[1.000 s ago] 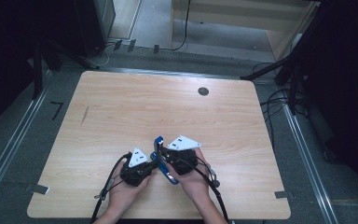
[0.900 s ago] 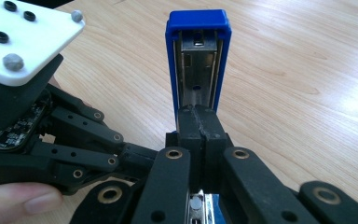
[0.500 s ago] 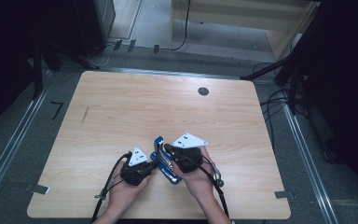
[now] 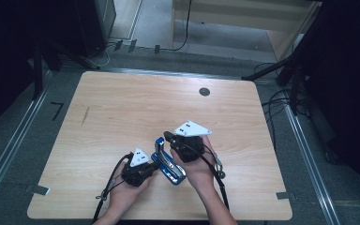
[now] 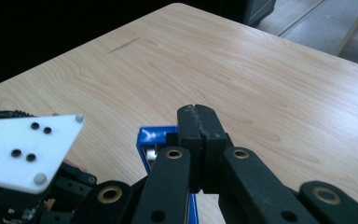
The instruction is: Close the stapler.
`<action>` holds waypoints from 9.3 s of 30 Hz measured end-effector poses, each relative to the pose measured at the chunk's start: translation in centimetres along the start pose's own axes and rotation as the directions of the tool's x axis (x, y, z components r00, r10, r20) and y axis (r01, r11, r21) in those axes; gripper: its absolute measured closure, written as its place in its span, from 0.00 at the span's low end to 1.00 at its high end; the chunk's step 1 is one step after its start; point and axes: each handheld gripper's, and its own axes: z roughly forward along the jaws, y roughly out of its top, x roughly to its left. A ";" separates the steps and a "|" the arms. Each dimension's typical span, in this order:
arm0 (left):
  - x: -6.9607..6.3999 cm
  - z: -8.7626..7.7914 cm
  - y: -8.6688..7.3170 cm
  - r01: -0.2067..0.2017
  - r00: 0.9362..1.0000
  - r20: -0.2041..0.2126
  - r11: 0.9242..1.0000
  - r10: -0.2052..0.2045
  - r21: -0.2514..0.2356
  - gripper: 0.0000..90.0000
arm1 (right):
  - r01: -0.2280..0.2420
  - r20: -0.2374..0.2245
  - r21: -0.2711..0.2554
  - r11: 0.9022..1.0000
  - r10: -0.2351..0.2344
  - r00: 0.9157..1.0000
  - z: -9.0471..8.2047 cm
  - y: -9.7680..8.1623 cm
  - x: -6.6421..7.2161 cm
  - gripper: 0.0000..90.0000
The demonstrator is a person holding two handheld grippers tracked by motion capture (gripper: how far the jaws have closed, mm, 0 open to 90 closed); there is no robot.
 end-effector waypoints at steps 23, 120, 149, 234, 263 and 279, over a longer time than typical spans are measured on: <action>-0.1 0.0 0.0 -0.016 1.000 0.011 1.000 0.016 0.004 1.00 | 0.054 -0.022 0.024 0.998 -0.053 0.998 0.3 -0.6 1.6 1.00; 0.2 -2.6 -1.0 -0.011 0.998 -0.057 0.994 0.004 -0.113 0.69 | -0.004 -0.001 0.111 0.994 0.004 1.000 -3.3 -12.4 2.9 1.00; 6.3 -9.7 -4.3 0.096 0.961 -0.228 0.962 -0.157 -0.256 0.26 | -0.080 0.055 0.094 0.992 0.075 0.996 -2.6 -12.2 -0.7 1.00; 9.9 -13.2 -7.7 0.148 0.929 -0.304 0.964 -0.212 -0.219 0.11 | -0.161 0.120 -0.022 0.987 0.163 0.979 -6.5 -12.5 -7.3 0.31; 9.9 -13.2 -7.7 0.147 0.931 -0.298 0.964 -0.210 -0.220 0.11 | -0.208 0.208 -0.048 0.977 0.213 0.955 -11.6 -15.4 -10.1 0.00; 9.9 -13.2 -7.7 0.143 0.932 -0.298 0.966 -0.205 -0.216 0.11 | -0.228 0.276 -0.040 0.973 0.230 0.933 -14.1 -17.8 -11.7 0.00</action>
